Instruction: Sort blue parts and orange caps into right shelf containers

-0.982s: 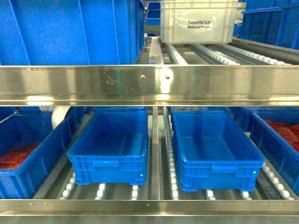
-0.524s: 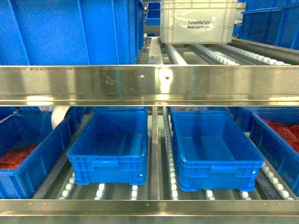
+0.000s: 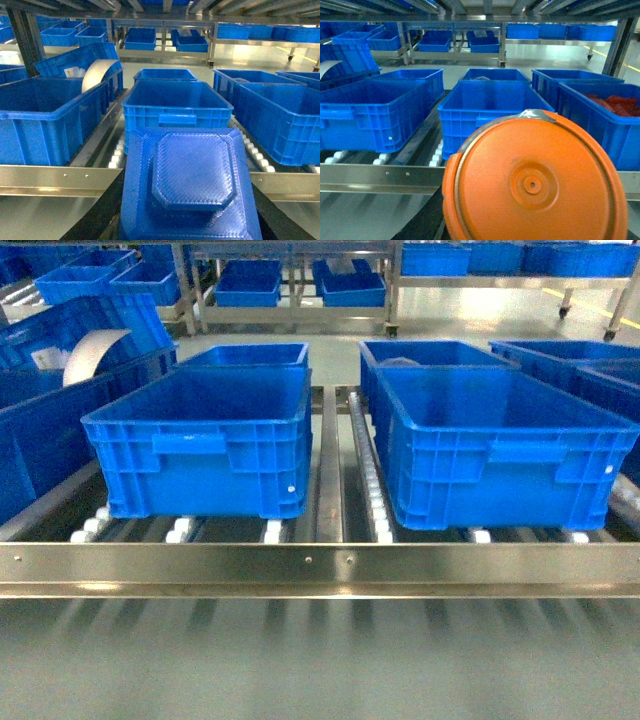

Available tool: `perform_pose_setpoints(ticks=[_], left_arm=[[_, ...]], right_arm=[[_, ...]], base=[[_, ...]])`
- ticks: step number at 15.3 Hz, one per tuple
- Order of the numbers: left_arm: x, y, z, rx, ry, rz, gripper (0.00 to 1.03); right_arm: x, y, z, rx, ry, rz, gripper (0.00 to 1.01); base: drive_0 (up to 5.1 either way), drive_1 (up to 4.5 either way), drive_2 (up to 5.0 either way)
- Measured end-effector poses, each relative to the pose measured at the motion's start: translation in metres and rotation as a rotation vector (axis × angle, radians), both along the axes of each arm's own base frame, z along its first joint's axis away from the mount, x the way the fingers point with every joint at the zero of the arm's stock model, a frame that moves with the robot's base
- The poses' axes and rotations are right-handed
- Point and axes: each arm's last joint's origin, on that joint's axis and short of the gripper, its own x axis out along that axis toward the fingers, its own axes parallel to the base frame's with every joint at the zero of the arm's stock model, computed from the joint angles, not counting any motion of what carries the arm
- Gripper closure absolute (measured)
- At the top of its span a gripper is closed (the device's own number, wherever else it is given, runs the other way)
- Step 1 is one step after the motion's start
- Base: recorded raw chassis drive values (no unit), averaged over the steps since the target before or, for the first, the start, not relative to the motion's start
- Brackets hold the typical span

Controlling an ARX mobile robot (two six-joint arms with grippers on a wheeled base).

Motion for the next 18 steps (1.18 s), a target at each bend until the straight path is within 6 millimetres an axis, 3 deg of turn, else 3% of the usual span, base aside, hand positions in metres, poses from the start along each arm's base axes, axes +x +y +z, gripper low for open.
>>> perform_pose_setpoints(ticks=[18], left_arm=[[0.0000,0.0000,-0.0001,0.000,0.001,0.000,0.62]], right_arm=[[0.0000,0.0000,0.0000,0.000,0.000,0.000,0.58]], base=[[0.0,0.00,0.0]])
